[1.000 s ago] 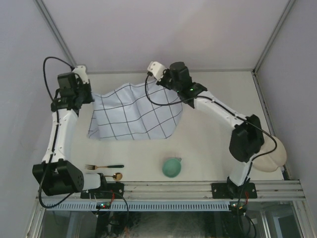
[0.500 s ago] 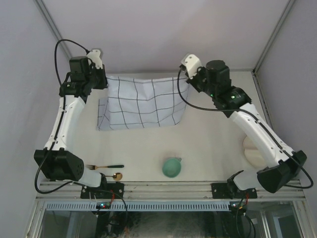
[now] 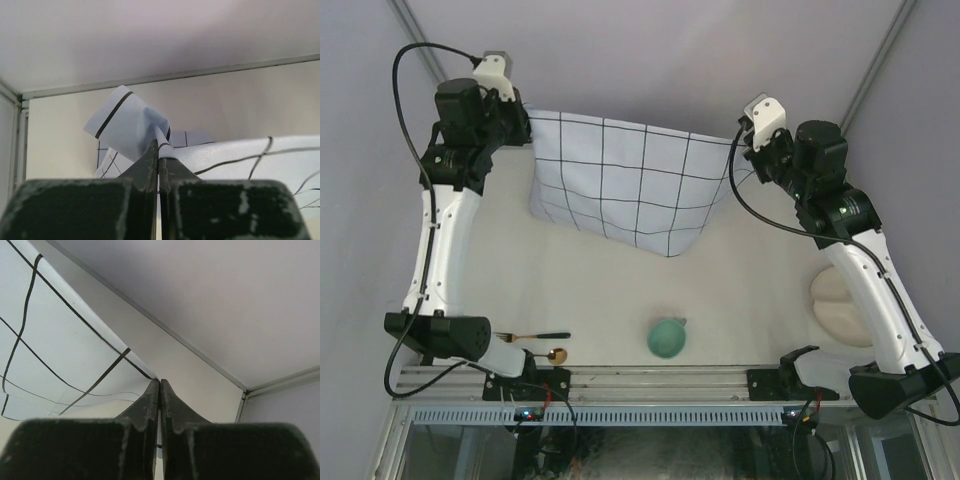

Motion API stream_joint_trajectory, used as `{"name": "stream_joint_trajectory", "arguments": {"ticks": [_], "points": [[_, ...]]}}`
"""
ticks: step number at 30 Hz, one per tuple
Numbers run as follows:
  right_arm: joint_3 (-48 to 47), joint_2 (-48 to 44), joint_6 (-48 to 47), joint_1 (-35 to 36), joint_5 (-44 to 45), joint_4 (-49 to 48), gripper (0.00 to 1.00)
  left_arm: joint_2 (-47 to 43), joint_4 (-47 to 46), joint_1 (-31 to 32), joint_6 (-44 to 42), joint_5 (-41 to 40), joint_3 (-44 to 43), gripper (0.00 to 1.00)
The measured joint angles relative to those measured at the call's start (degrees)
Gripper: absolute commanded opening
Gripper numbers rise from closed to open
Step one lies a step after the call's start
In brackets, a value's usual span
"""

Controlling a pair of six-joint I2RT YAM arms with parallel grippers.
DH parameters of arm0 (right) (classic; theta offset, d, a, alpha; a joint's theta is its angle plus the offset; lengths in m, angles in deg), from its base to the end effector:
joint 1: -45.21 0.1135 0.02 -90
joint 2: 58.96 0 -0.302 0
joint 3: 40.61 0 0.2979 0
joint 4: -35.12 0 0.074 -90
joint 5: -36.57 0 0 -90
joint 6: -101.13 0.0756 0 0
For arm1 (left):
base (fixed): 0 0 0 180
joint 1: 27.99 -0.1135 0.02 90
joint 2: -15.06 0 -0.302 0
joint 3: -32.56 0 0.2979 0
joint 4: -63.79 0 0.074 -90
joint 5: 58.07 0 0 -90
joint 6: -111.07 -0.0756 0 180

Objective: Set the dinner table for one person
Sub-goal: Flatten out the napkin at the center of the board.

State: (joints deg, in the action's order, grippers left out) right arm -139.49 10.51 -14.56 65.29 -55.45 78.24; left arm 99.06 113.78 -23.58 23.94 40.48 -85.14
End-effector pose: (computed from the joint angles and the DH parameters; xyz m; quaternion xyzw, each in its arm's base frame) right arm 0.2986 0.1120 0.5072 -0.3158 0.7202 -0.0164 0.6175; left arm 0.3771 -0.0404 0.5374 0.0554 0.7973 -0.0975 0.5931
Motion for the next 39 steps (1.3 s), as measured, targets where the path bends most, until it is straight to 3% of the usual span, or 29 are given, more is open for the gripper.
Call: {"name": "stream_joint_trajectory", "arguments": {"ticks": [9,15,18,23,30,37,38,39], "points": [[2.38,-0.68,2.36,-2.05,-1.14,1.92,0.00,6.29,0.09,5.57,1.60,-1.11,-1.75,0.00],[3.50,2.73,3.98,-0.22,-4.57,3.15,0.00,-0.90,-4.96,4.59,-0.55,-4.61,18.73,0.00],[5.95,5.92,4.07,1.90,-5.75,3.78,0.00,-5.27,-6.95,0.85,-1.66,-5.01,30.88,0.00],[12.94,8.63,3.93,5.40,-8.74,7.08,0.00,-7.98,-7.74,-10.32,-3.54,-2.47,41.38,0.01],[19.12,16.28,2.49,7.67,-10.10,6.38,0.00,-8.02,-9.81,-20.92,-5.79,-0.79,44.57,0.00],[18.29,29.83,1.25,8.96,-10.10,3.13,0.00,-8.02,-10.86,-22.40,-7.06,-0.68,44.63,0.00],[17.00,31.61,0.87,9.22,-10.10,3.04,0.04,-8.02,-10.91,-22.49,-7.15,-0.72,44.63,0.00],[15.02,33.40,0.28,9.35,-10.05,2.99,0.19,-8.04,-10.91,-22.56,-7.28,-0.81,44.63,0.00]]}}
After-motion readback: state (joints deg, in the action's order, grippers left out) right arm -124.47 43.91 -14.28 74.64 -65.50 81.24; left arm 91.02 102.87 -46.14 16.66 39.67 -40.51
